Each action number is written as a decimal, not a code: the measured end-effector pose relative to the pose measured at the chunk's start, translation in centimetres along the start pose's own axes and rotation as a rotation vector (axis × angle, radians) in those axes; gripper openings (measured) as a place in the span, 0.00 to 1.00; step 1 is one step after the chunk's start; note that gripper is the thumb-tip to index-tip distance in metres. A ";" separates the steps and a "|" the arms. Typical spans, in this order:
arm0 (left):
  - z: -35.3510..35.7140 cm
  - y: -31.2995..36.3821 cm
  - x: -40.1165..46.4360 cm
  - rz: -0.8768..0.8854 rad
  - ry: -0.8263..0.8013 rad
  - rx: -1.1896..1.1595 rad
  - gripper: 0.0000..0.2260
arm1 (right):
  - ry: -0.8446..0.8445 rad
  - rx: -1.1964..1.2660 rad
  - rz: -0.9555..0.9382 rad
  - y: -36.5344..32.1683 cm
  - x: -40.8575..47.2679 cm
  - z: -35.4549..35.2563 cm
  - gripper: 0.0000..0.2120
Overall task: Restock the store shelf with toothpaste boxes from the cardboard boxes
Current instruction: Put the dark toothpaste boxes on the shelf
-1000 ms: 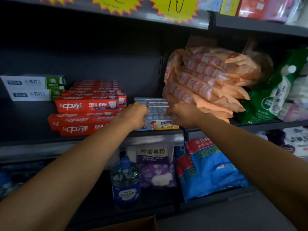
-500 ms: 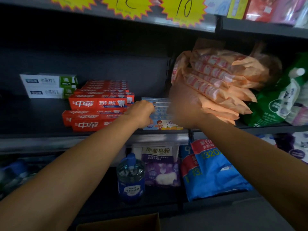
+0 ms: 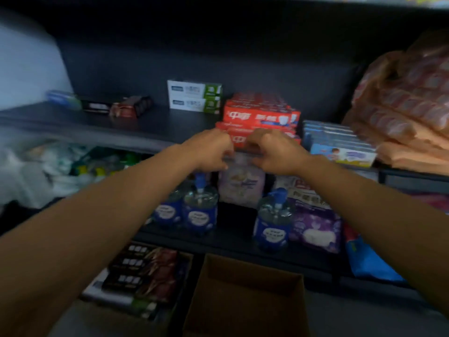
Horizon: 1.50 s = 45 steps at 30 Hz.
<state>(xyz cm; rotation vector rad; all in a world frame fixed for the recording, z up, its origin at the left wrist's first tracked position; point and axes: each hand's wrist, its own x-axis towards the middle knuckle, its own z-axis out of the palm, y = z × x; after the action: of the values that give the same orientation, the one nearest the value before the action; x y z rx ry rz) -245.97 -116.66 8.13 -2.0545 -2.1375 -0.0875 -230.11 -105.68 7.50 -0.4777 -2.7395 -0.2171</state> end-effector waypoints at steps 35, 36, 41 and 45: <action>23.1 -20.9 -13.7 -0.017 -0.521 -0.219 0.13 | -0.677 0.336 -0.088 -19.2 4.9 29.5 0.17; 23.3 -20.9 -13.7 -0.027 -0.529 -0.237 0.13 | -0.690 0.354 -0.083 -19.6 4.7 29.9 0.19; 25.0 -21.2 -13.8 0.021 -0.553 -0.265 0.10 | -0.748 0.378 -0.041 -20.9 3.8 30.6 0.25; 25.5 -21.0 -13.9 0.073 -0.555 -0.261 0.13 | -0.770 0.387 0.004 -22.0 2.2 30.1 0.25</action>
<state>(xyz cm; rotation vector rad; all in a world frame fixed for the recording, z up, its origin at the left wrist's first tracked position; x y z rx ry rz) -268.57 -127.20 -17.56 -2.5411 -2.4581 0.2588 -249.22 -119.33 -21.55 -0.5332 -3.3864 0.6182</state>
